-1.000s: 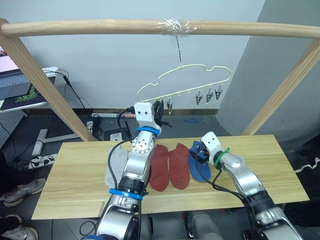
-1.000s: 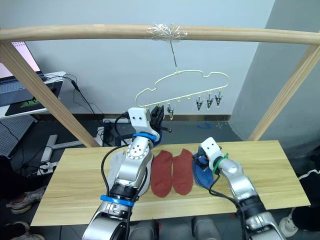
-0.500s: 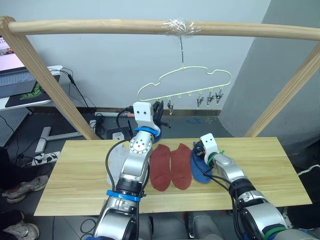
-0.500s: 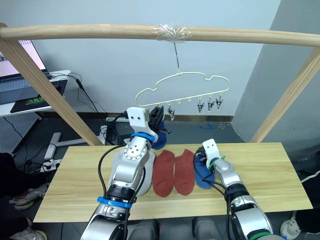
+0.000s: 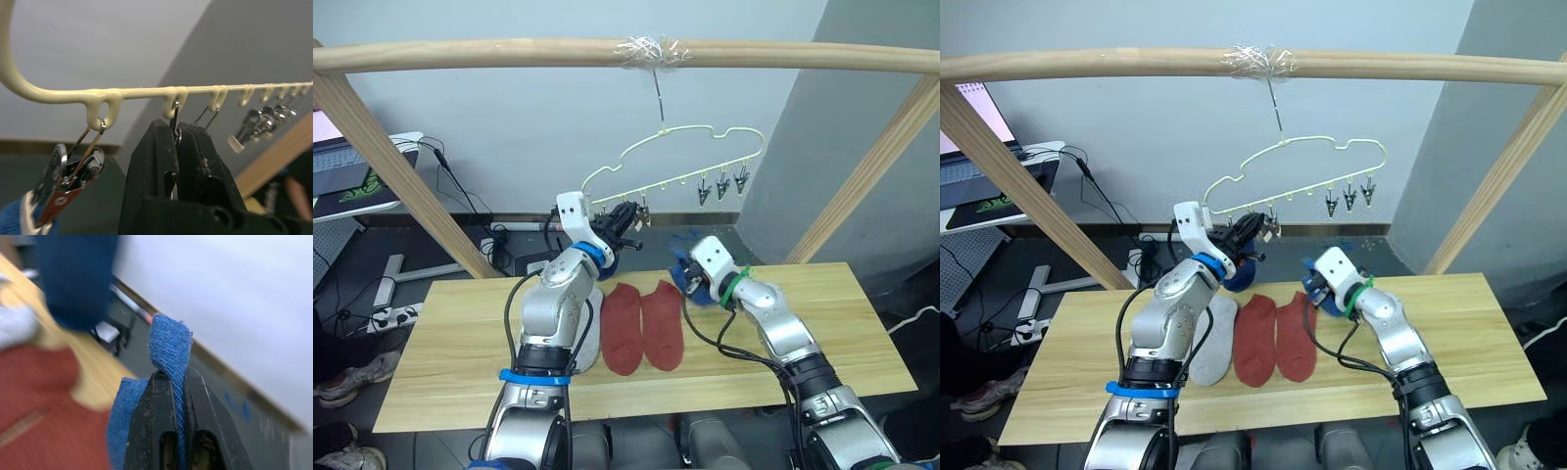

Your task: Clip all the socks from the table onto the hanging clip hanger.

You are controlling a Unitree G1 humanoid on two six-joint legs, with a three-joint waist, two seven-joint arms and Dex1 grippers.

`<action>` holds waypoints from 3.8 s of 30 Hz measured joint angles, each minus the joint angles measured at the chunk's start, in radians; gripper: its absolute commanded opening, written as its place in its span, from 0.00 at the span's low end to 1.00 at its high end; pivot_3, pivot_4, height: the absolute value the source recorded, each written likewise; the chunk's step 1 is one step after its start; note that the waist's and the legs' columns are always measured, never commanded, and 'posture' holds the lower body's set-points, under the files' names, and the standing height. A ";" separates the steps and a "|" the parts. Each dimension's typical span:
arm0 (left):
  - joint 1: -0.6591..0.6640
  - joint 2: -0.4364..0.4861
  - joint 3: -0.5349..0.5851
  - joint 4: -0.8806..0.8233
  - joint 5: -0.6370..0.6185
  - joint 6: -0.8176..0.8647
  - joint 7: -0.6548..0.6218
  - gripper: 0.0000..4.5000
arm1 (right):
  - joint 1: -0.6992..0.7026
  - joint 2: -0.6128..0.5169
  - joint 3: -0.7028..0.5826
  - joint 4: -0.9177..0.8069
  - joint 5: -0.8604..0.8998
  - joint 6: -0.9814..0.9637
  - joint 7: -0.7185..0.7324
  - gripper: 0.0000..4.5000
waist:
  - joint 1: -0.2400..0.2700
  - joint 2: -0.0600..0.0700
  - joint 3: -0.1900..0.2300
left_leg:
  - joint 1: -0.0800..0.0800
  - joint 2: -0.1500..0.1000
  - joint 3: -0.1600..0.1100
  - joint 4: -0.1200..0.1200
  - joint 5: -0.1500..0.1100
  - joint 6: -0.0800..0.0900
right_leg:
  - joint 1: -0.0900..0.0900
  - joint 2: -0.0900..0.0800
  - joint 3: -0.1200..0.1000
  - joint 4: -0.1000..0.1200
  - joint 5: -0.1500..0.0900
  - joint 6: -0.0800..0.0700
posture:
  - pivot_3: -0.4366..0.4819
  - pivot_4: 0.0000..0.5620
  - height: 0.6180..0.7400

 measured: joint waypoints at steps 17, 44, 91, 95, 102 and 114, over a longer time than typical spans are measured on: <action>-0.005 0.024 0.022 -0.052 -0.106 0.143 -0.028 0.01 | -0.069 0.089 0.044 -0.003 -0.028 0.037 -0.026 0.00 | 0.006 0.000 0.000 | -0.001 0.000 0.000 0.000 0.000 0.000 | 0.000 -0.001 0.000 -0.001 0.000 0.000 | 0.46 0.26 0.97; 0.022 0.035 0.005 -0.073 -0.100 0.118 -0.028 0.01 | -0.061 0.121 0.002 -0.022 0.022 0.024 -0.028 0.00 | 0.005 0.000 0.000 | -0.001 0.000 0.000 0.000 0.000 0.000 | 0.000 -0.001 0.000 -0.001 0.000 0.000 | 0.47 0.23 0.97; 0.176 -0.105 -0.265 0.047 0.484 -0.449 0.297 0.59 | 0.059 -0.256 -0.114 -0.455 0.128 0.175 0.192 0.45 | 0.024 0.000 0.000 | 0.000 -0.001 0.001 0.002 0.000 0.000 | 0.001 -0.001 0.001 -0.001 0.000 0.000 | 0.41 0.23 0.97; 0.136 -0.132 -0.256 0.097 0.491 -0.450 0.333 0.59 | 0.060 -0.276 -0.122 -0.480 0.160 0.197 0.212 0.45 | 0.022 0.000 0.000 | 0.000 -0.001 0.001 0.002 0.000 0.000 | 0.001 -0.001 0.001 -0.001 0.000 0.000 | 0.41 0.23 0.97; 0.053 -0.159 -0.221 0.191 0.489 -0.452 0.368 0.59 | 0.060 -0.308 -0.125 -0.503 0.212 0.218 0.256 0.45 | 0.015 0.000 0.000 | 0.000 -0.001 0.001 0.002 0.000 0.000 | 0.001 -0.001 0.001 -0.001 0.000 0.000 | 0.39 0.23 0.97; -0.014 -0.167 -0.199 0.283 0.491 -0.498 0.403 0.59 | 0.059 -0.329 -0.126 -0.512 0.247 0.229 0.259 0.45 | 0.006 0.000 0.000 | -0.001 -0.001 0.001 0.002 0.000 0.000 | 0.001 -0.001 0.001 -0.001 0.001 0.000 | 0.39 0.23 0.97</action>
